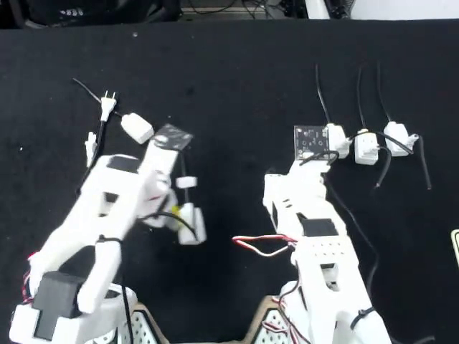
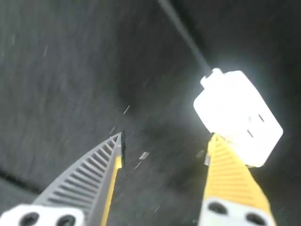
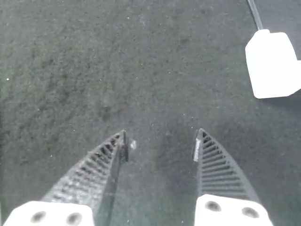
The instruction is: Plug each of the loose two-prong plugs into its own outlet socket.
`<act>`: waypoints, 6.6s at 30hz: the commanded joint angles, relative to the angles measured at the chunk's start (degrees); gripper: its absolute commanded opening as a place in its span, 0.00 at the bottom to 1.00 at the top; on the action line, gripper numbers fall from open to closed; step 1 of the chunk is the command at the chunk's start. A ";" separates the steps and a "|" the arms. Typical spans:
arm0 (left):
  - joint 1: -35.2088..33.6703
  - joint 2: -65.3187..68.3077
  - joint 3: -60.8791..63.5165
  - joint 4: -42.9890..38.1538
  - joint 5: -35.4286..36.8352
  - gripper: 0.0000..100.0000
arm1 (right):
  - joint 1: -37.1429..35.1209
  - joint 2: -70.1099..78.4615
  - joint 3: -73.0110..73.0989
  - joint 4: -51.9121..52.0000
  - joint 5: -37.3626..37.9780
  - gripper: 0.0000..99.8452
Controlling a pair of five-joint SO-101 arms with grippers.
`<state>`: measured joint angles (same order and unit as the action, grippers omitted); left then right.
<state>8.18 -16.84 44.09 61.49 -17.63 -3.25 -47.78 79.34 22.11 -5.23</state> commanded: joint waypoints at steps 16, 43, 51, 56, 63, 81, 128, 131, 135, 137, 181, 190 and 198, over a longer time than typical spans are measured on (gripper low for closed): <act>7.25 0.26 -6.64 -23.21 11.25 0.28 | 5.54 -1.54 -4.26 -1.23 -0.70 0.22; -3.82 27.16 -26.24 6.77 51.96 0.28 | 5.45 -1.54 -4.35 -1.23 -0.70 0.22; -15.87 26.73 -26.86 17.14 34.20 0.28 | 5.45 -1.54 -4.26 -1.23 -0.70 0.22; -21.67 27.34 -28.35 16.79 29.54 0.28 | 5.45 -1.54 -4.26 -1.23 -0.70 0.22; -20.70 26.81 -28.79 16.79 29.19 0.28 | 5.45 -1.54 -4.26 -1.23 -0.70 0.22; 2.86 24.88 -32.04 21.10 -3.52 0.22 | 5.98 -1.54 -4.26 -1.32 -0.70 0.22; -33.54 25.93 -18.68 12.92 -44.84 0.05 | 5.54 -1.54 -4.35 -1.32 -0.70 0.22; -33.54 25.93 -22.37 16.26 -46.42 0.14 | 5.54 -1.54 -4.35 -1.32 -0.70 0.22; -33.54 25.93 -29.67 16.88 -44.75 0.23 | 5.54 -1.54 -4.35 -1.32 -0.70 0.22; -33.36 25.93 -33.27 16.88 -42.11 0.23 | 5.54 -1.54 -4.26 -1.32 -0.70 0.22; -6.81 9.14 -4.62 -25.49 10.73 0.23 | 5.45 -1.54 -4.26 -1.32 -0.70 0.22; -1.27 7.38 -0.22 -25.41 10.29 0.23 | 5.45 -1.54 -4.26 -1.32 -0.70 0.22; -3.74 -2.73 3.56 -25.41 10.29 0.23 | 5.45 -1.54 -4.26 -1.32 -0.70 0.22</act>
<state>6.15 -12.70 47.60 36.26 -7.69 1.58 -47.78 78.81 22.11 -5.49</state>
